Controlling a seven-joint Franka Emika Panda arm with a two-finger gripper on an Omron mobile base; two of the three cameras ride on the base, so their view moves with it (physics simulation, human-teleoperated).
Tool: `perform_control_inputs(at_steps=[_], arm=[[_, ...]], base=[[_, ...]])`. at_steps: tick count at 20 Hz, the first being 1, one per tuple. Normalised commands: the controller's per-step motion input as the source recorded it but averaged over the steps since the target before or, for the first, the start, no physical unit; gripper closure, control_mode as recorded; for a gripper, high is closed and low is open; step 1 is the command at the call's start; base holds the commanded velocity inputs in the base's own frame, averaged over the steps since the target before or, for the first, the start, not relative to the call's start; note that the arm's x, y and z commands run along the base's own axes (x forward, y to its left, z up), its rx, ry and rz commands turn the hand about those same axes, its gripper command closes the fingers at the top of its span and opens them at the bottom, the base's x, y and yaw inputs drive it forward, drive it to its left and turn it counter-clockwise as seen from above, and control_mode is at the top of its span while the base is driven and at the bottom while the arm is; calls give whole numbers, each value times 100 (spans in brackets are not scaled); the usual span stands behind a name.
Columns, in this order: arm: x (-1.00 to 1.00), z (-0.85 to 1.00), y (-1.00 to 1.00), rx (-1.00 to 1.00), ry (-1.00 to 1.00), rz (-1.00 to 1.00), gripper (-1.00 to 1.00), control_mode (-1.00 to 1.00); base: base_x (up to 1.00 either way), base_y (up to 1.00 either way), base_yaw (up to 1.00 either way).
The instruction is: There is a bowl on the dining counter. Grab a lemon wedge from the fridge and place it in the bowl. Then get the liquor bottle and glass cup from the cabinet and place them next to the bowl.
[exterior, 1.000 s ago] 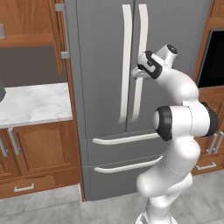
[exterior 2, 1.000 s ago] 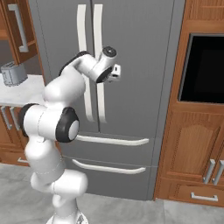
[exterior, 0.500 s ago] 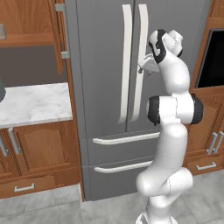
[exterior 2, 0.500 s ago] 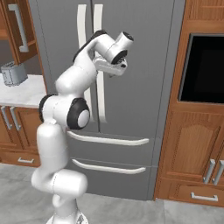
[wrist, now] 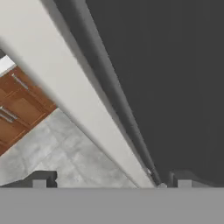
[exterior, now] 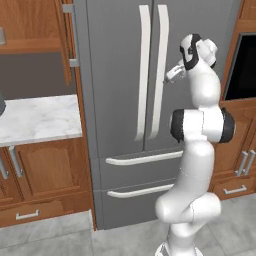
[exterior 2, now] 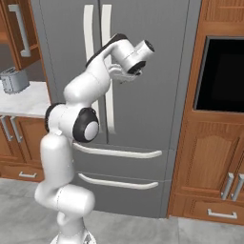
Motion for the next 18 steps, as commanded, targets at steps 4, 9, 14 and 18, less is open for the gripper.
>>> perform_control_inputs(at_steps=[4,9,14,18], arm=[[-22,-58,81,0,-51,-20,-100,-100],[2,-14,71,-2,-14,-46,-100,-100],[55,0,21,0,0,-45,-100,-100],[69,-1,14,0,0,-40,-100,-100]], base=[[0,0,0],[0,0,0],[0,0,0],[0,0,0]])
